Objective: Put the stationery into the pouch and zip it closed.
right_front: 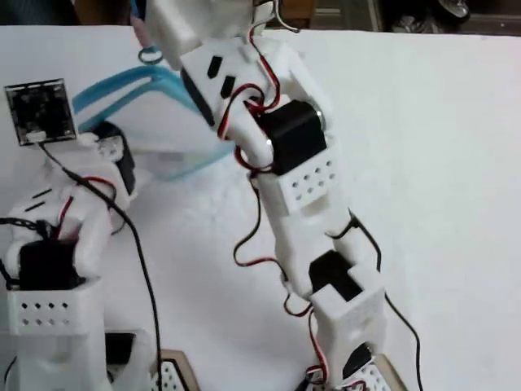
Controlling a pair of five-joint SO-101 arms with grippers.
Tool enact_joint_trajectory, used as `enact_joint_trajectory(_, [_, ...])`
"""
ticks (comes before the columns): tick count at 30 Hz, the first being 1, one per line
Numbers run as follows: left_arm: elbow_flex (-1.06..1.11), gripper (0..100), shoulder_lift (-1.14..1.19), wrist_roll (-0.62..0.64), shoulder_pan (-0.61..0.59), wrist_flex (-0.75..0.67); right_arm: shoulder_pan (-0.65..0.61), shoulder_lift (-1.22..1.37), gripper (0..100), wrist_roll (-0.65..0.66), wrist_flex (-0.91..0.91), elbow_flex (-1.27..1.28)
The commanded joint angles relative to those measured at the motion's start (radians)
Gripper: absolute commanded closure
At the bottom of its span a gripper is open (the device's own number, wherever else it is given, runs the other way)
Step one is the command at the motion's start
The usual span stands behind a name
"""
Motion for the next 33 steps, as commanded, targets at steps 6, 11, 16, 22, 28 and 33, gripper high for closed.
enact_joint_trajectory(6, [0.014, 97, 0.097, 0.012, -0.047, -0.109, -0.042, -0.185, 98.1, -0.011, 0.018, -0.023])
enact_joint_trajectory(11, [-0.021, 97, 0.191, 0.015, -0.042, -0.101, -0.039, -0.194, 98.1, -0.014, 0.189, -0.020])
enact_joint_trajectory(16, [-0.114, 97, 0.197, 0.012, -0.038, 0.017, -0.002, -0.151, 98.1, -0.015, 0.335, 0.015])
enact_joint_trajectory(22, [-0.408, 97, 0.196, 0.011, -0.088, 0.348, 0.025, -0.091, 98.1, -0.015, 0.346, 0.015])
enact_joint_trajectory(28, [-0.749, 97, 0.194, 0.014, -0.101, 0.733, 0.024, -0.068, 98.1, -0.015, 0.340, 0.011])
enact_joint_trajectory(33, [-0.850, 96, 0.176, 0.012, -0.090, 0.810, 0.022, -0.076, 98.1, -0.015, 0.338, 0.011])
